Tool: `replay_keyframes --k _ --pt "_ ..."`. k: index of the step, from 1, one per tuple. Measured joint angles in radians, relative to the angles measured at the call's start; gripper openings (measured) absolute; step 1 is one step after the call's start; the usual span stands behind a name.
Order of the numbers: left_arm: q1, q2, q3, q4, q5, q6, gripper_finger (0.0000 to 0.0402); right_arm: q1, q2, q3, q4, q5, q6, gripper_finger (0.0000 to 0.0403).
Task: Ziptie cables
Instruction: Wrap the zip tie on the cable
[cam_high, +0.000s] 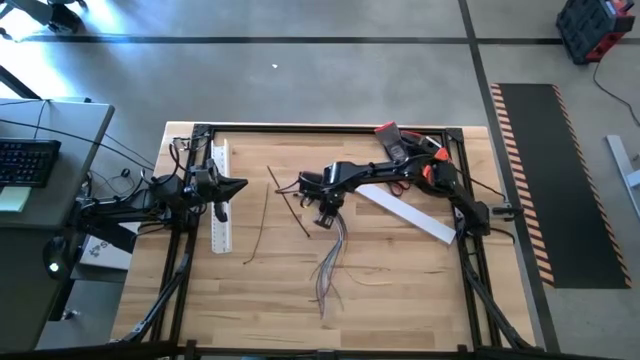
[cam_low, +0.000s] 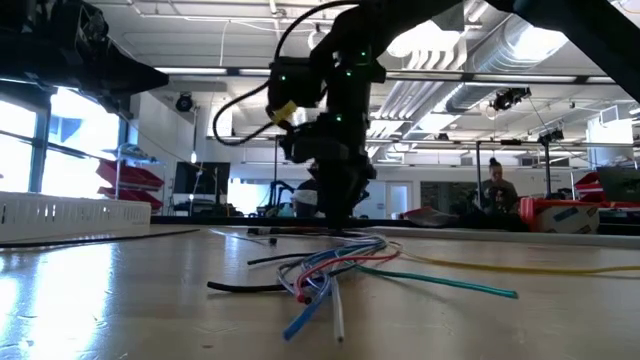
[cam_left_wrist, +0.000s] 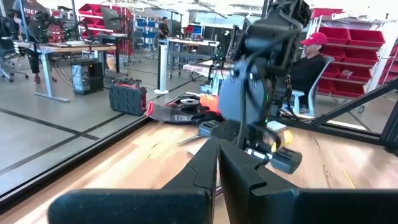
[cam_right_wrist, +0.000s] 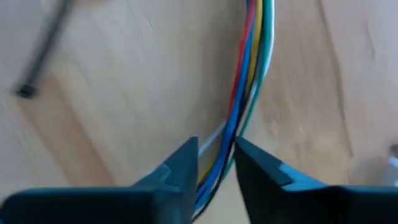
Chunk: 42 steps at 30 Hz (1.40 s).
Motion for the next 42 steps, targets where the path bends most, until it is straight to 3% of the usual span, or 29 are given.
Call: replay_keyframes --k 6,11,17,27,38,42 --pt "0.000 0.000 0.000 -0.001 0.000 0.000 0.0000 -0.007 0.000 0.029 0.170 0.012 -0.116 0.0195" --pt "0.000 0.000 0.000 0.004 0.000 0.000 0.0000 -0.007 0.046 0.011 0.425 0.001 -0.206 0.0215" --pt "0.000 0.000 0.000 0.006 0.000 0.000 0.0000 -0.021 0.093 0.010 0.492 0.051 -0.213 0.0185" --pt "0.000 0.000 0.000 0.007 0.000 0.000 0.0000 -0.052 0.119 0.023 0.466 0.033 -0.206 0.0093" --pt "0.000 0.003 0.000 0.007 0.031 0.000 0.0000 -0.053 0.152 0.019 0.484 0.027 -0.330 0.0106" --pt "-0.002 0.005 0.000 0.007 0.089 0.051 0.0000 -0.042 0.159 0.018 0.487 0.032 -0.339 0.0034"
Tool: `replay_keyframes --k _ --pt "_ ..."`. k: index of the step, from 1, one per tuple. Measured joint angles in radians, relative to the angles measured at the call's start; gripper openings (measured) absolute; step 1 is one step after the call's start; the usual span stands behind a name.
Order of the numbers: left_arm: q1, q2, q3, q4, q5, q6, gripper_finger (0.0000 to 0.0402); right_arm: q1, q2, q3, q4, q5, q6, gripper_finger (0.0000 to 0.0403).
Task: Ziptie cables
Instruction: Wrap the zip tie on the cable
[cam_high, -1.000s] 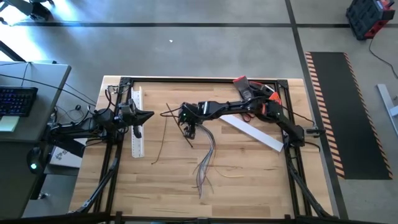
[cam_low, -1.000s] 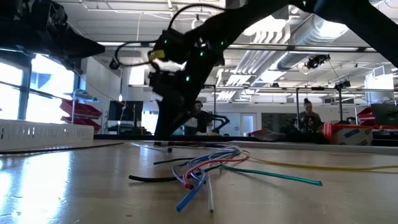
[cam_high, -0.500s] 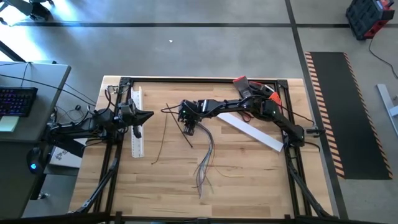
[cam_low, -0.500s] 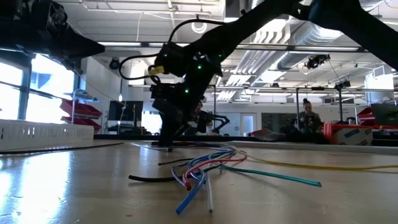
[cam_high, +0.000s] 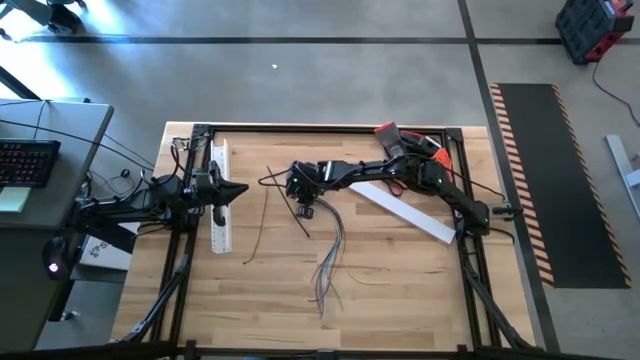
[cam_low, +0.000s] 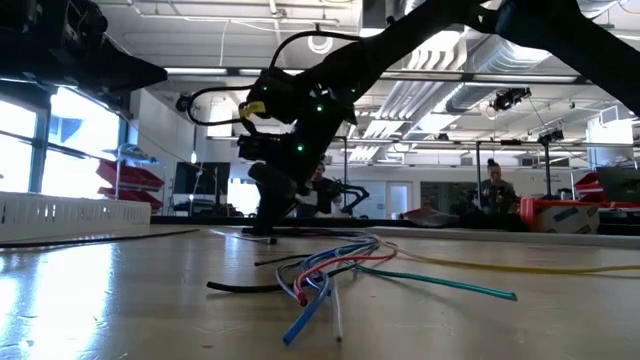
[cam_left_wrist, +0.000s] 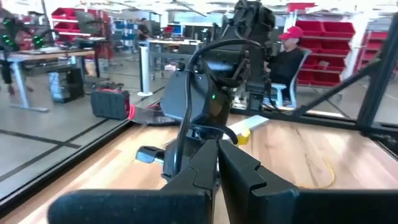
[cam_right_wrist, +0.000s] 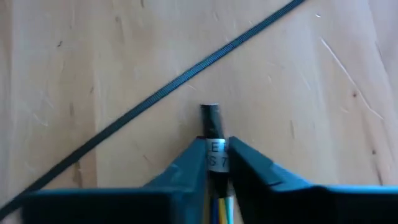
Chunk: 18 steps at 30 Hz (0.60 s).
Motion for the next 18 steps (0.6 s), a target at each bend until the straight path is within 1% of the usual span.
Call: replay_keyframes --k 1,2,5,7,9,11,15,18 --pt "-0.001 0.001 0.000 0.001 -0.004 0.007 0.0000 0.004 0.000 0.000 0.001 0.006 0.002 0.0020" --pt "-0.003 0.002 0.000 0.002 -0.018 0.016 0.0000 0.008 -0.002 -0.001 0.002 0.016 0.003 0.0014" --pt "-0.022 0.004 0.000 0.002 -0.086 0.028 0.0000 0.030 -0.031 -0.004 0.003 0.074 0.004 0.0007" --pt "-0.042 0.014 0.000 0.002 -0.127 0.029 0.0000 0.054 -0.061 -0.008 -0.002 0.129 -0.003 0.0005" --pt "-0.071 0.028 0.000 0.010 -0.143 0.026 0.0000 0.082 -0.103 -0.013 -0.018 0.202 -0.021 0.0004" --pt "-0.112 0.055 0.000 0.041 -0.154 0.021 0.0000 0.114 -0.183 -0.013 0.001 0.267 -0.045 0.0003" --pt "-0.225 0.158 0.000 0.196 -0.221 0.053 0.0000 0.179 -0.338 -0.004 0.031 0.370 -0.072 0.0002" --pt "-0.328 0.282 0.000 0.342 -0.332 0.103 0.0000 0.233 -0.419 -0.010 0.018 0.428 -0.084 0.0001"
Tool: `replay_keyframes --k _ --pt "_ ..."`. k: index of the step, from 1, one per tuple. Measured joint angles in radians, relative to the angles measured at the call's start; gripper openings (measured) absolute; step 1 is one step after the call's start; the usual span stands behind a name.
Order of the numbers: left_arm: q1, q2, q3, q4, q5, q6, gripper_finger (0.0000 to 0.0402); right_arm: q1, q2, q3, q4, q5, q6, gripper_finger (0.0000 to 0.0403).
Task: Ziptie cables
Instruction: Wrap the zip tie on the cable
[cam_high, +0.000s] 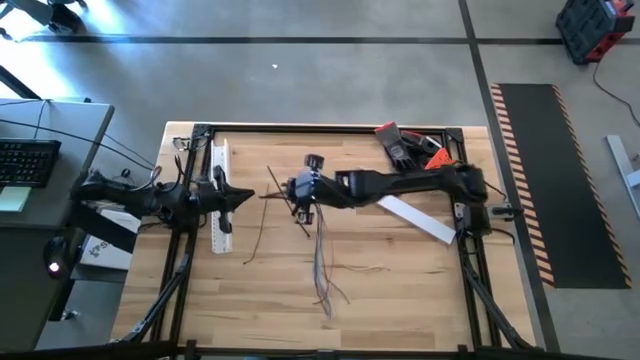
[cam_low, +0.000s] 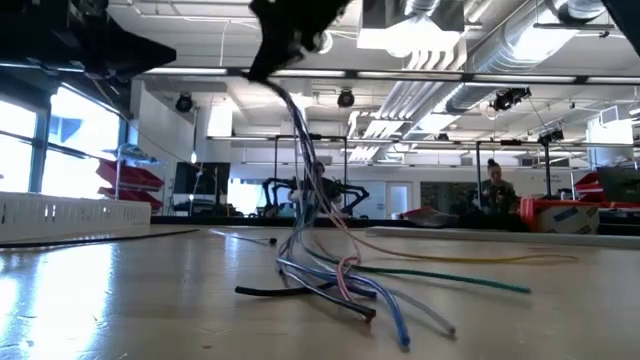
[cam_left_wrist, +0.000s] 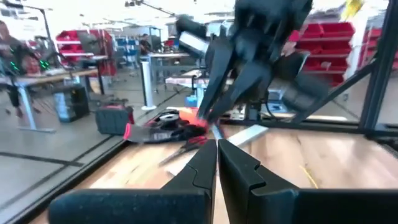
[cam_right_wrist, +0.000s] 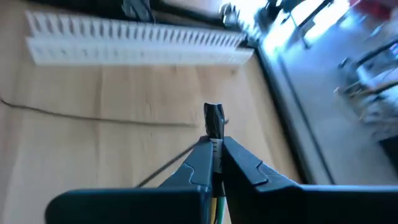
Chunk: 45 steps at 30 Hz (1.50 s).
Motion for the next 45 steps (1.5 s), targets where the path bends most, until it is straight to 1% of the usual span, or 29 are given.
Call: replay_keyframes --k 3,5,7,10,12,14,16,19,23,27,29,32,34,37,40,43,45 --pt "-0.086 0.158 0.000 0.188 -0.112 0.070 0.0000 0.053 -0.089 0.000 0.017 0.056 -0.027 0.0001" --pt "-0.115 0.270 0.000 0.324 -0.139 0.103 0.0000 0.085 -0.134 0.006 0.033 0.084 -0.045 0.0001" --pt "-0.114 0.385 0.000 0.471 -0.094 0.109 0.0002 0.116 -0.163 0.004 0.026 0.107 -0.053 0.0001" --pt "-0.080 0.556 0.005 0.704 0.040 0.138 0.0016 0.158 -0.189 0.001 0.024 0.131 -0.054 0.0000" --pt "-0.056 0.666 0.035 0.808 0.131 0.172 0.0036 0.187 -0.207 0.001 0.033 0.160 -0.053 0.0000" --pt "-0.038 0.764 0.089 0.849 0.184 0.214 0.0065 0.210 -0.212 0.005 0.042 0.190 -0.052 0.0000" --pt "-0.024 0.861 0.168 0.848 0.209 0.256 0.0100 0.231 -0.207 0.004 0.022 0.214 -0.039 0.0000" --pt "-0.007 0.999 0.298 0.846 0.207 0.292 0.0155 0.249 -0.202 0.001 0.005 0.236 -0.018 0.0000" --pt "0.011 1.150 0.467 0.848 0.169 0.293 0.0218 0.273 -0.207 0.003 0.006 0.324 -0.008 0.0000" --pt "0.018 1.272 0.606 0.850 0.164 0.285 0.0251 0.299 -0.205 0.003 -0.006 0.344 0.014 0.0000" --pt "0.018 1.338 0.677 0.851 0.146 0.280 0.0256 0.315 -0.206 0.003 0.000 0.356 0.018 0.0000" --pt "0.018 1.439 0.765 0.848 0.038 0.267 0.0255 0.349 -0.206 0.003 0.015 0.425 0.006 0.0000" --pt "0.018 1.499 0.800 0.849 -0.011 0.284 0.0251 0.380 -0.206 0.003 0.030 0.482 -0.009 0.0000" --pt "0.018 1.563 0.814 0.846 -0.083 0.308 0.0240 0.439 -0.206 0.005 0.050 0.554 -0.018 0.0000" --pt "0.018 1.595 0.808 0.848 -0.169 0.309 0.0221 0.505 -0.206 0.005 0.072 0.635 -0.027 0.0000" --pt "0.014 1.605 0.786 0.846 -0.225 0.309 0.0194 0.577 -0.206 0.005 0.103 0.755 -0.037 0.0000" --pt "0.007 1.600 0.769 0.833 -0.245 0.309 0.0175 0.631 -0.206 0.005 0.123 0.854 -0.053 0.0000"
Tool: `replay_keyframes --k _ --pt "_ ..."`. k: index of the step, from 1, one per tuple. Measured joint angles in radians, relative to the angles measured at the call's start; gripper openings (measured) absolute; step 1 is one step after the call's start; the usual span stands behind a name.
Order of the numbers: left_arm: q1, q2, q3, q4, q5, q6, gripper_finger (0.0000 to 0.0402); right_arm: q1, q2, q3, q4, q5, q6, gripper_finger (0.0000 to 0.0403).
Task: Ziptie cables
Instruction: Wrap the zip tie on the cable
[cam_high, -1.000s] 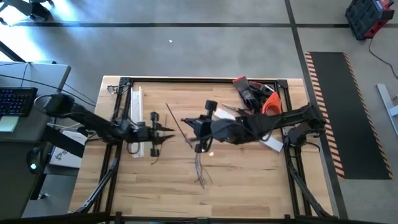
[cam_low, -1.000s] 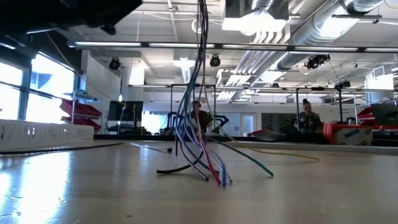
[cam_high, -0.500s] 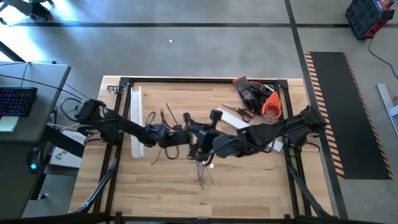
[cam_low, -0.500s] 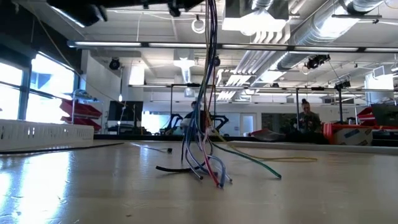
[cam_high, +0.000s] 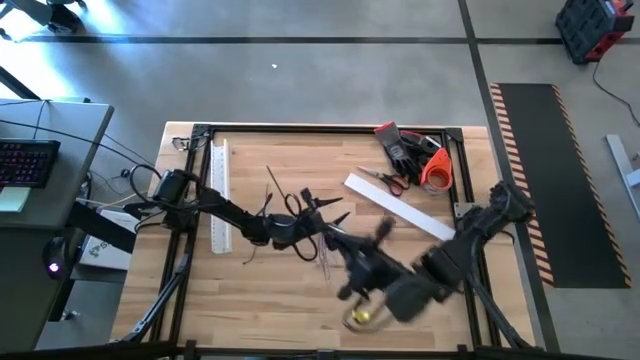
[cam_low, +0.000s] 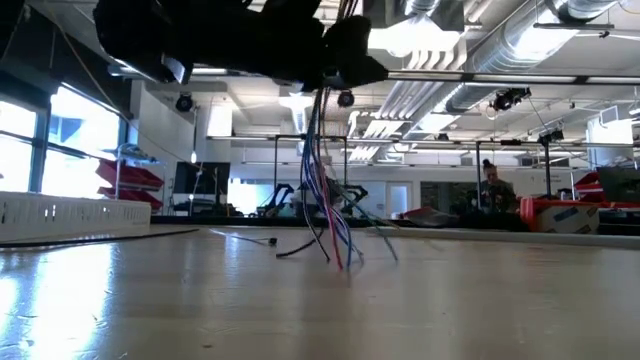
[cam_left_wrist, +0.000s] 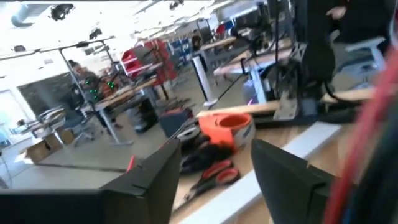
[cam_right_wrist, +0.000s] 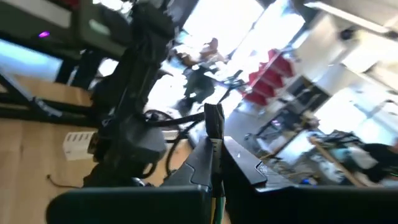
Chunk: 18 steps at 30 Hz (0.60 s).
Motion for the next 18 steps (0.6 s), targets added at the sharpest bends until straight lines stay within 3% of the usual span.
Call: replay_keyframes --k 6,11,15,18 --pt "-0.055 -0.065 -0.063 -0.132 -0.073 0.008 0.0117 0.143 0.000 0.001 0.029 0.241 0.001 0.0000" --pt "-0.145 -0.172 -0.070 -0.523 -0.147 -0.067 0.0057 0.206 0.000 0.001 -0.052 0.277 0.138 0.0000" --pt "-0.238 -0.294 -0.070 -0.885 -0.142 -0.240 0.0007 0.204 0.000 0.001 -0.311 0.272 0.451 0.0000" --pt "-0.309 -0.384 -0.070 -1.127 -0.083 -0.387 0.0009 0.159 -0.001 -0.017 -0.635 0.205 0.895 0.0000"
